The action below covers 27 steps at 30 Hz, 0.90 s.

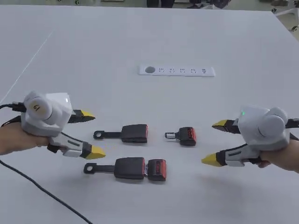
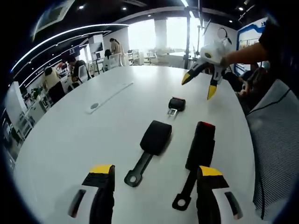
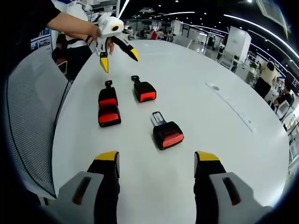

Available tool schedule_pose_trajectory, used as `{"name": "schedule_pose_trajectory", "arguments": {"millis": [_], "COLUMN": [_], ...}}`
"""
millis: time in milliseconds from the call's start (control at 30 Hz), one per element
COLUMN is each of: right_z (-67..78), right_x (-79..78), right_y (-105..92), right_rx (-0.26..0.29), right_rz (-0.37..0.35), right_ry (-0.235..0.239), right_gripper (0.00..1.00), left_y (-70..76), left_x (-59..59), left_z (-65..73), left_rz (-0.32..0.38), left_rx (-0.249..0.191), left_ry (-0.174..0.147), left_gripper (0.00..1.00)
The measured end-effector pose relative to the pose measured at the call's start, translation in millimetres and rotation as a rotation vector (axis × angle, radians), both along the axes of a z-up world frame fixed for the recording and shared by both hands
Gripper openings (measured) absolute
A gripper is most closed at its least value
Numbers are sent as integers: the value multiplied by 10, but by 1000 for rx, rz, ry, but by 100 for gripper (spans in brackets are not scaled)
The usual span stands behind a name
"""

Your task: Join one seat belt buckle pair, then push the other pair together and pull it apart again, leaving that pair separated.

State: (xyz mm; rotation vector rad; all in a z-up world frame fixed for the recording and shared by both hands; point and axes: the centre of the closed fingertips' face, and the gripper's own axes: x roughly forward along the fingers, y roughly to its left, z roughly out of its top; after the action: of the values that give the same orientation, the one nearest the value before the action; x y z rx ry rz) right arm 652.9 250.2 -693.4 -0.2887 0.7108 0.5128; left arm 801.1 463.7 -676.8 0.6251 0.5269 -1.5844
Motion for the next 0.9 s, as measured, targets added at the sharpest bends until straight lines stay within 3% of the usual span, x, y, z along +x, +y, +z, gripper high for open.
{"name": "schedule_pose_trajectory", "arguments": {"millis": [167, 300, 367, 433, 500, 733, 800, 900], "right_z": [59, 90, 114, 108, 87, 139, 134, 165], "right_x": [-90, -150, -181, -253, -309, -400, -413, -433], "right_y": [36, 36, 34, 90, 132, 239, 248, 274], "right_rx": [38, 70, 87, 103, 89, 118, 121, 161], "right_rz": [-70, -136, -183, -190, -189, -216, -219, -251], "right_ry": [-46, -86, -123, -134, -142, -187, -189, -229], "right_gripper": [69, 75, 77, 81, 84, 95, 97, 99], "left_y": [148, 246, 280, 336, 376, 466, 471, 481], "left_x": [-66, -143, -170, -227, -296, -520, -544, -587], "left_z": [51, 98, 117, 95, 75, 13, 5, 18], "left_rz": [55, 107, 122, 126, 135, 162, 165, 185], "left_rx": [-70, -132, -159, -164, -174, -203, -202, -216], "left_ry": [-7, 21, 15, 1, 6, 13, 11, -1], "left_gripper": [81, 86, 89, 89, 92, 98, 100, 100]}}
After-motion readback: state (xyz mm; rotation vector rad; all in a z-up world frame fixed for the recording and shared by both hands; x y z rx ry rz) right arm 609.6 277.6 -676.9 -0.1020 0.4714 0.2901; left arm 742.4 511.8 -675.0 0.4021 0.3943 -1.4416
